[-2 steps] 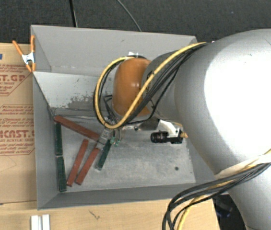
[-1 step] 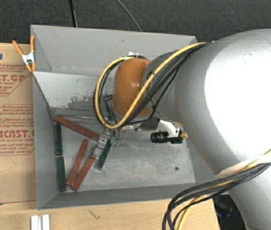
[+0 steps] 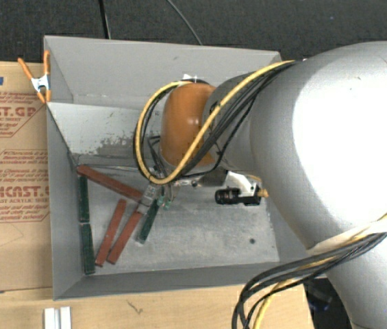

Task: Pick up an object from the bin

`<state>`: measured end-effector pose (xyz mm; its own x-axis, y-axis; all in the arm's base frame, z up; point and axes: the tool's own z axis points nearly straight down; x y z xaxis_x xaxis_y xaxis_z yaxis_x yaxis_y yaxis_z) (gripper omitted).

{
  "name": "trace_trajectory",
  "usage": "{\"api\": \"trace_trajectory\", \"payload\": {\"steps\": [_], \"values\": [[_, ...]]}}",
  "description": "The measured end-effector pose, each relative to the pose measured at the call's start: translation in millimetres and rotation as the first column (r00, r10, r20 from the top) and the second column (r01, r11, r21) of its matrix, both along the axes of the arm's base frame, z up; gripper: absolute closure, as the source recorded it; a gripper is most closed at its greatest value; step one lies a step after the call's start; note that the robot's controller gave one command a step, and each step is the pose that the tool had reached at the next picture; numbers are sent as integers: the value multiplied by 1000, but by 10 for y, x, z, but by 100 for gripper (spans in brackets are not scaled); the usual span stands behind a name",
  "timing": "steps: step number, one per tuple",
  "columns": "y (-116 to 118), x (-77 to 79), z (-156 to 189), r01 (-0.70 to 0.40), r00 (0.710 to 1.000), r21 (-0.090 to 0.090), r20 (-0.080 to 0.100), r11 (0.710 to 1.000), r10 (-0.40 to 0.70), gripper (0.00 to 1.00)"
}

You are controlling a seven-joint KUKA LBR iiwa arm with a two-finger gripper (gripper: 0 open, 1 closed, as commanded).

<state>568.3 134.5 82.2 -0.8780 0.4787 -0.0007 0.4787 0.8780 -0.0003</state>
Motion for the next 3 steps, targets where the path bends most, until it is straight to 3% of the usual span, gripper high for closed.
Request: {"api": "trace_trajectory", "payload": {"steps": [1, 2, 3], "values": [[-2, 0, 0, 0, 1000, 0, 0, 1000, 0, 0], [1, 0, 0, 0, 1000, 0, 0, 1000, 0, 100], [0, 0, 0, 0, 1000, 0, 0, 1000, 0, 100]]}}
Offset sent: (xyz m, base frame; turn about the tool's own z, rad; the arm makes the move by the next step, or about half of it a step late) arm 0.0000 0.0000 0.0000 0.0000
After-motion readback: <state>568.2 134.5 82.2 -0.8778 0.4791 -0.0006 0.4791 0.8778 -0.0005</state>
